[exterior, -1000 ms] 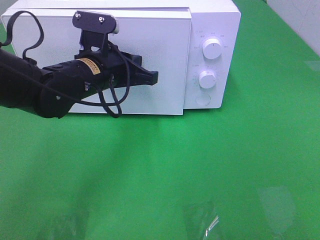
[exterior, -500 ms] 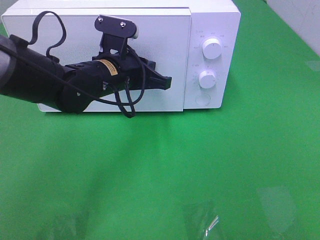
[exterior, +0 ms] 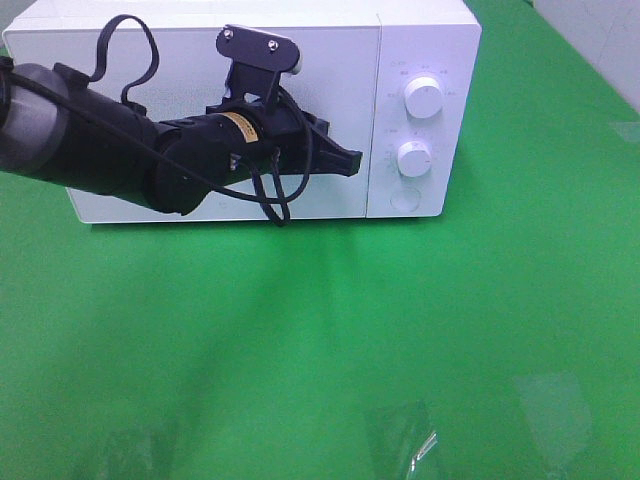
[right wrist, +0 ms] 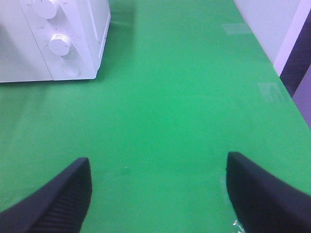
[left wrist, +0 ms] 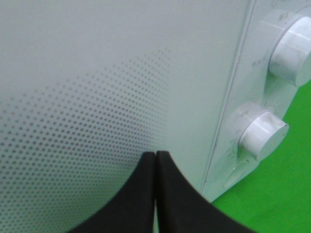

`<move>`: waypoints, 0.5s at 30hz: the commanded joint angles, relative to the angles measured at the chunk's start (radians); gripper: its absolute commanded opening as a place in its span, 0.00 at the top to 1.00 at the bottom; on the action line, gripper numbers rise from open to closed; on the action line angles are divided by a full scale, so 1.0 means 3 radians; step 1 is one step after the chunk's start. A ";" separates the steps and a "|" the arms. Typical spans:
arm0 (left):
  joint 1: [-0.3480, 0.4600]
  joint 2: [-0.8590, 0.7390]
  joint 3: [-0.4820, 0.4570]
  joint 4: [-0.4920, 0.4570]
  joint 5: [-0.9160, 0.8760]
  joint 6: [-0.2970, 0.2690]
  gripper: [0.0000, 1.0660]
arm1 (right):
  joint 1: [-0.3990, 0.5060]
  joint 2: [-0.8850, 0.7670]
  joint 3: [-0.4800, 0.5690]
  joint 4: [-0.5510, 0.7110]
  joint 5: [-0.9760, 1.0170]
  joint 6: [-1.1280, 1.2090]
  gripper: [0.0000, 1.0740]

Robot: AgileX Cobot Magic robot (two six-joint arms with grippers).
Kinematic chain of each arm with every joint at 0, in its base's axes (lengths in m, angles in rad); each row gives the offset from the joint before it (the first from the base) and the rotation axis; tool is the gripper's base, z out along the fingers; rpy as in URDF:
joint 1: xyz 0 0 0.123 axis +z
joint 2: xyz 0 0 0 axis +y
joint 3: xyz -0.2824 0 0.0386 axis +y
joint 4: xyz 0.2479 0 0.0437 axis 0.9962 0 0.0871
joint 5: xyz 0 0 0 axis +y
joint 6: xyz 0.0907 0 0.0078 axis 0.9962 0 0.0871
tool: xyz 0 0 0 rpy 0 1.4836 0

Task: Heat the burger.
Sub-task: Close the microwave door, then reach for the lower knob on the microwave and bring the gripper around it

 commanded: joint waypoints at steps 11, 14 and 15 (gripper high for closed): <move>-0.0317 -0.0160 -0.0093 -0.0323 0.0467 0.0010 0.71 | -0.0020 -0.0077 0.0000 -0.0007 -0.0003 -0.0023 0.30; -0.0360 -0.0200 -0.0093 -0.0323 0.0637 0.0007 0.51 | -0.0020 -0.0077 0.0000 -0.0007 -0.0003 -0.0023 0.30; -0.0380 -0.0240 -0.0093 -0.0327 0.0843 -0.0013 0.29 | -0.0020 -0.0077 0.0000 -0.0007 -0.0003 -0.0023 0.30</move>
